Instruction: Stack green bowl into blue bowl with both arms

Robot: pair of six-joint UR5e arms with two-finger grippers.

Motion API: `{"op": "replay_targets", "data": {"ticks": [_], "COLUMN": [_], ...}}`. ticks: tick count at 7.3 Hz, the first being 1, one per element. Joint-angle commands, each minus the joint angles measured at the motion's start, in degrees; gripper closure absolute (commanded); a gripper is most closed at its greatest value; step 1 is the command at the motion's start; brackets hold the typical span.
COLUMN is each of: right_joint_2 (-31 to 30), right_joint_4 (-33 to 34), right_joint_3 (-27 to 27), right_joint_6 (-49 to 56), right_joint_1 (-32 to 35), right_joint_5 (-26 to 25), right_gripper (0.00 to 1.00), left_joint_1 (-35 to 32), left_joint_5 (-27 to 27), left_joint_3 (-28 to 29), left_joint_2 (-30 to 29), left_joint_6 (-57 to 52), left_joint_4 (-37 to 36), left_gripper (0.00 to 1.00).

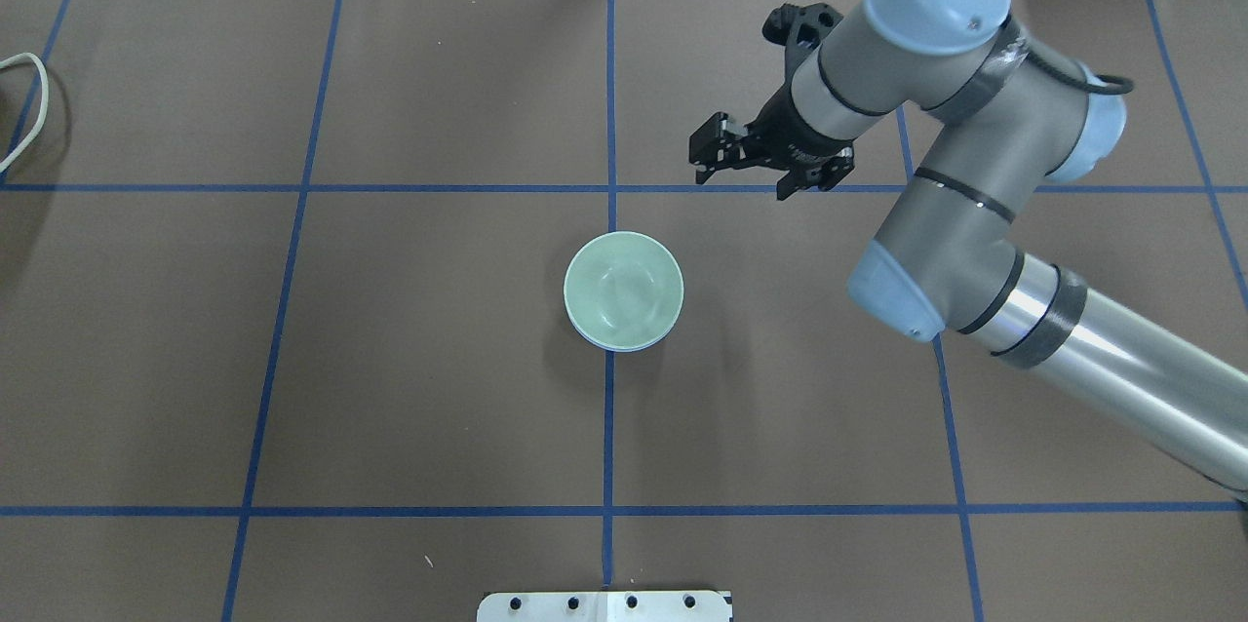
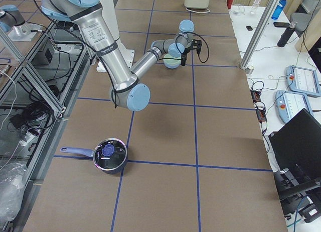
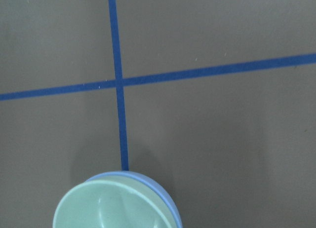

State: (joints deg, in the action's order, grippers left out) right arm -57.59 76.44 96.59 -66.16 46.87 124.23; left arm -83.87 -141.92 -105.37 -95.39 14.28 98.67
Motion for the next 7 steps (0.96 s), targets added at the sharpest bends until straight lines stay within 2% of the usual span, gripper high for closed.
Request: {"op": "replay_targets", "data": {"ticks": [1, 3, 4, 6, 7], "right_joint_2": [-4.6, -8.0, -9.0, -12.9, -17.0], "right_joint_4": [1.1, 6.0, 8.5, 8.7, 8.3], "right_joint_3": [-0.4, -1.3, -1.3, -2.1, -2.2], "right_joint_6": [15.6, 35.6, 40.5, 45.7, 51.2], "right_joint_1": [12.0, 22.6, 25.4, 28.6, 31.2], "right_joint_5": [4.9, 11.8, 11.8, 10.9, 10.8], "right_gripper": [0.00, 0.00, 0.00, 0.00, 0.00], "left_joint_1": [-1.5, -3.1, -3.1, -3.6, -3.9], "left_joint_5": [-0.5, -0.5, -0.6, -0.6, -0.6], "left_joint_3": [1.6, 2.6, 2.4, 2.2, 2.0], "left_joint_2": [-0.1, 1.7, 2.3, 3.5, 3.8], "left_joint_6": [-3.9, -8.1, -8.1, -10.1, -10.8], "left_joint_4": [-0.1, -0.1, -0.1, 0.0, -0.1], "left_gripper": [0.02, 0.02, 0.02, 0.02, 0.02]}}
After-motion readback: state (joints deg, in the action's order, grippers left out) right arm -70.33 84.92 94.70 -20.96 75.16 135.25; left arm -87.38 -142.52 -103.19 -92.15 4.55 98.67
